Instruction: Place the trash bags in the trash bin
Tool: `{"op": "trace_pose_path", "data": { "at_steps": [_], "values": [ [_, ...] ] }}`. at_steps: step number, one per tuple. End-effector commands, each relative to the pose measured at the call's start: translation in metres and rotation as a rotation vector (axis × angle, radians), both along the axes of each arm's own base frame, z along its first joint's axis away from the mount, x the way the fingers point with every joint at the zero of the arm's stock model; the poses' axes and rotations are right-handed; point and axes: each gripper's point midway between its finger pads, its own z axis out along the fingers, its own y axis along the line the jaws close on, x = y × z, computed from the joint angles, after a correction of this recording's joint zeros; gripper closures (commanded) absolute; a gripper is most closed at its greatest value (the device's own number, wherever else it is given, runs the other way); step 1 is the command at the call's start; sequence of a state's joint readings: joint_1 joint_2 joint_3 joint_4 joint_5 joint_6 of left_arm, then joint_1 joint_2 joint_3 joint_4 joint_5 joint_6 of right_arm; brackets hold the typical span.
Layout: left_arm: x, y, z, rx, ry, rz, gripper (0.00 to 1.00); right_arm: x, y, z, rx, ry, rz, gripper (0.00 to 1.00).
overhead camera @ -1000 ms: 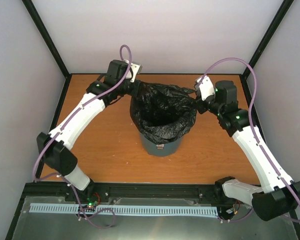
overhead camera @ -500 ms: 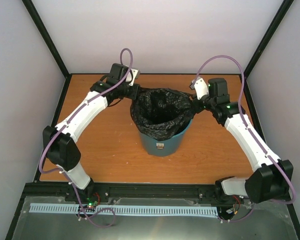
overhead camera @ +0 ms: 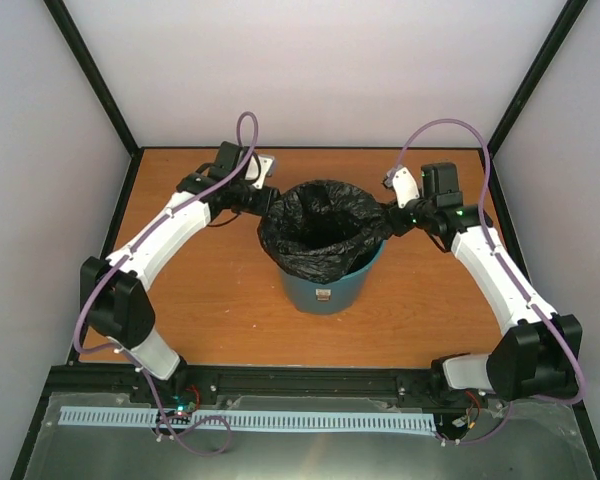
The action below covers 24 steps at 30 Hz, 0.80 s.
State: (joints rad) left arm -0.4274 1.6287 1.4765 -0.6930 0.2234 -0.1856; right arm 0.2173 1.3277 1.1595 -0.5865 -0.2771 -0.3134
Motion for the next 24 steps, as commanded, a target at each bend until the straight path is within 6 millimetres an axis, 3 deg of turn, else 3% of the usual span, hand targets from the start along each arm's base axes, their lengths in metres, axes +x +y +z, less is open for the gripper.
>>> {"op": "trace_pose_path", "data": {
  "at_steps": [1,6,11,15,20,24],
  "values": [
    [-0.023,0.002,0.007,-0.048,0.026,-0.019,0.51,-0.022,0.001,0.001,0.055,0.050,0.046,0.96],
    [-0.028,0.024,0.020,-0.002,-0.043,0.051,0.46,-0.033,-0.001,0.009,0.059,0.031,0.046,0.90],
    [-0.044,0.050,0.045,0.020,-0.127,0.141,0.43,-0.050,-0.014,0.027,0.026,-0.010,0.031,0.59],
    [-0.066,0.069,0.069,0.004,-0.236,0.180,0.38,-0.070,-0.027,0.043,-0.034,-0.060,0.015,0.44],
    [-0.098,0.083,0.096,-0.046,-0.352,0.170,0.34,-0.093,-0.035,0.042,-0.084,-0.061,0.031,0.41],
    [-0.124,0.084,0.103,-0.132,-0.377,0.151,0.33,-0.117,-0.033,0.046,-0.122,-0.072,0.120,0.41]
  ]
}}
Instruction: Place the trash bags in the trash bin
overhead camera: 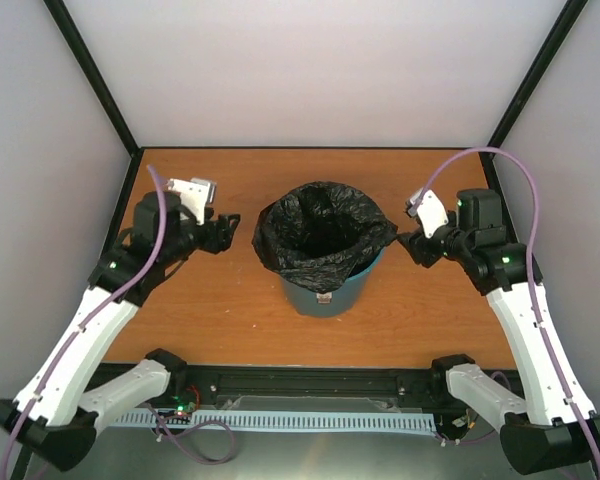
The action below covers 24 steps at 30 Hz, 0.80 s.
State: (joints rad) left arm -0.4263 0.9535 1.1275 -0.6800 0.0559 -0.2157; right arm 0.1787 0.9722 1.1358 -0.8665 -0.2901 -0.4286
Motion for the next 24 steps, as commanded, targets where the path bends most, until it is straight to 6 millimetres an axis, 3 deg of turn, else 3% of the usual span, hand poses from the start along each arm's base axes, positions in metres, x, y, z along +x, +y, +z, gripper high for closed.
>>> {"op": "trace_pose_path", "data": {
  "at_steps": [1,3,6,8,10,12,16,20,24],
  "values": [
    [-0.021,-0.001,0.013,-0.105,-0.046,-0.034,0.33,-0.034,-0.002,-0.005,-0.084,0.009,0.115,0.41],
    [-0.043,-0.022,0.025,-0.203,-0.059,-0.180,0.33,-0.054,0.004,0.003,-0.104,-0.044,0.215,0.41],
    [-0.096,-0.058,0.050,-0.388,-0.109,-0.510,0.33,-0.079,0.009,0.022,-0.139,-0.141,0.324,0.39],
    [-0.109,-0.065,0.046,-0.463,-0.056,-0.571,0.40,-0.087,0.010,0.034,-0.153,-0.173,0.362,0.38],
    [-0.111,-0.068,0.032,-0.487,0.046,-0.571,0.48,-0.091,0.014,0.047,-0.151,-0.176,0.405,0.38],
    [-0.107,-0.066,0.020,-0.485,0.100,-0.521,0.49,-0.094,0.018,0.055,-0.142,-0.155,0.442,0.37],
    [-0.107,-0.060,0.012,-0.479,0.122,-0.475,0.47,-0.092,0.022,0.064,-0.162,-0.145,0.495,0.36],
    [-0.107,-0.067,-0.001,-0.485,0.205,-0.501,0.43,-0.085,0.024,0.067,-0.188,-0.157,0.527,0.35],
    [-0.105,-0.076,0.001,-0.566,0.245,-0.530,0.41,-0.076,0.036,0.062,-0.233,-0.129,0.570,0.34]
  ]
}}
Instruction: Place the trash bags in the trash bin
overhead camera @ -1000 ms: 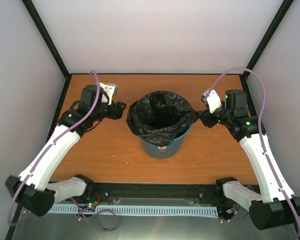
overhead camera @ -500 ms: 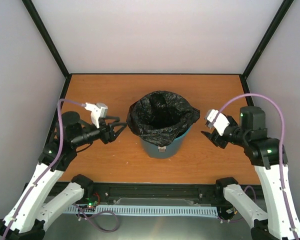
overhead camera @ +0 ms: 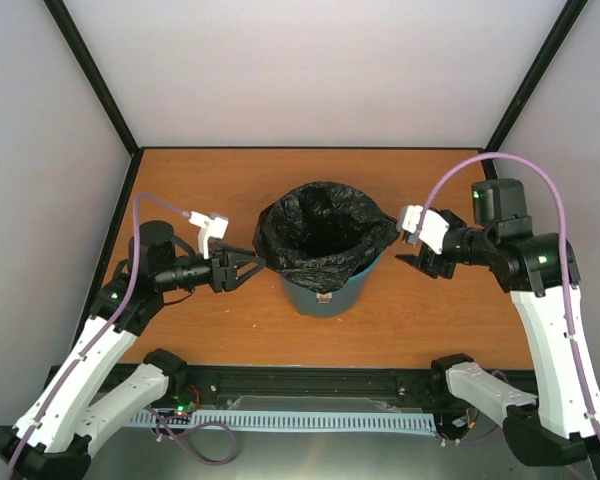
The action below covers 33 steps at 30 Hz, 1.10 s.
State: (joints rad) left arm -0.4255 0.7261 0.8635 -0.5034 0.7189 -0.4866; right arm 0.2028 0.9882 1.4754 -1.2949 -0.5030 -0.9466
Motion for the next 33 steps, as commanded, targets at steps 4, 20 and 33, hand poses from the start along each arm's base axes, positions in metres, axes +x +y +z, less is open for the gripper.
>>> {"op": "trace_pose_path", "data": {
  "at_steps": [4,20,33],
  "values": [
    [0.004,-0.014,-0.002,-0.081,0.110,-0.047,0.44,0.006,0.029,-0.017,-0.151,0.003,0.086,0.34],
    [-0.012,-0.021,-0.023,-0.089,0.123,-0.080,0.99,-0.021,0.056,-0.027,-0.196,-0.027,0.184,0.81],
    [-0.024,-0.012,-0.089,-0.020,0.215,-0.055,0.99,-0.061,0.050,-0.084,-0.153,0.106,0.282,0.86]
  ]
}}
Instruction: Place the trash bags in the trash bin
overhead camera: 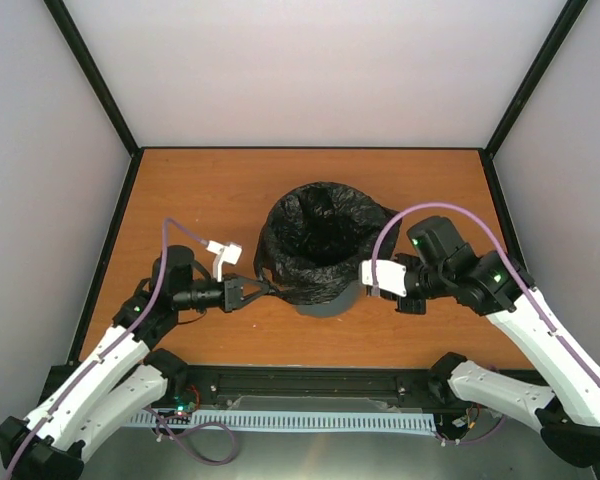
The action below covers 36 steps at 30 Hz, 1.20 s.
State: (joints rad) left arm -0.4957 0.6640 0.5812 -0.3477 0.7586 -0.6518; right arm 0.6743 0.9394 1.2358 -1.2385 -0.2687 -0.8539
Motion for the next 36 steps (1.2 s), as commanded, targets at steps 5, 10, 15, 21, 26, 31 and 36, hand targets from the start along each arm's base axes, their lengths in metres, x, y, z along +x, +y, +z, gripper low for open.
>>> {"op": "trace_pose_path", "data": {
  "at_steps": [5,10,15,21,26,31,36],
  "values": [
    [0.005,0.000,-0.030,0.014,0.016,0.029,0.99,0.000,0.001,-0.020,0.065,-0.008,-0.039,0.95],
    [0.013,-0.003,-0.030,-0.016,-0.018,0.040,0.99,-0.003,0.001,-0.013,0.142,-0.053,-0.054,0.97],
    [0.010,-0.006,0.002,-0.064,-0.105,0.009,0.99,-0.011,0.005,0.034,0.240,-0.076,-0.030,0.84],
    [-0.004,-0.016,0.046,-0.139,-0.189,-0.070,0.99,-0.010,0.018,0.067,0.296,-0.094,0.029,0.48],
    [-0.010,-0.022,0.069,-0.160,-0.222,-0.113,0.99,-0.001,0.020,0.066,0.222,-0.090,0.051,0.36],
    [-0.008,-0.025,0.072,-0.143,-0.221,-0.121,0.99,0.004,0.021,0.054,0.149,-0.048,0.058,0.33],
    [-0.007,-0.024,0.069,-0.127,-0.223,-0.117,0.99,0.001,0.023,0.041,0.121,0.025,0.069,0.44]
  ]
}}
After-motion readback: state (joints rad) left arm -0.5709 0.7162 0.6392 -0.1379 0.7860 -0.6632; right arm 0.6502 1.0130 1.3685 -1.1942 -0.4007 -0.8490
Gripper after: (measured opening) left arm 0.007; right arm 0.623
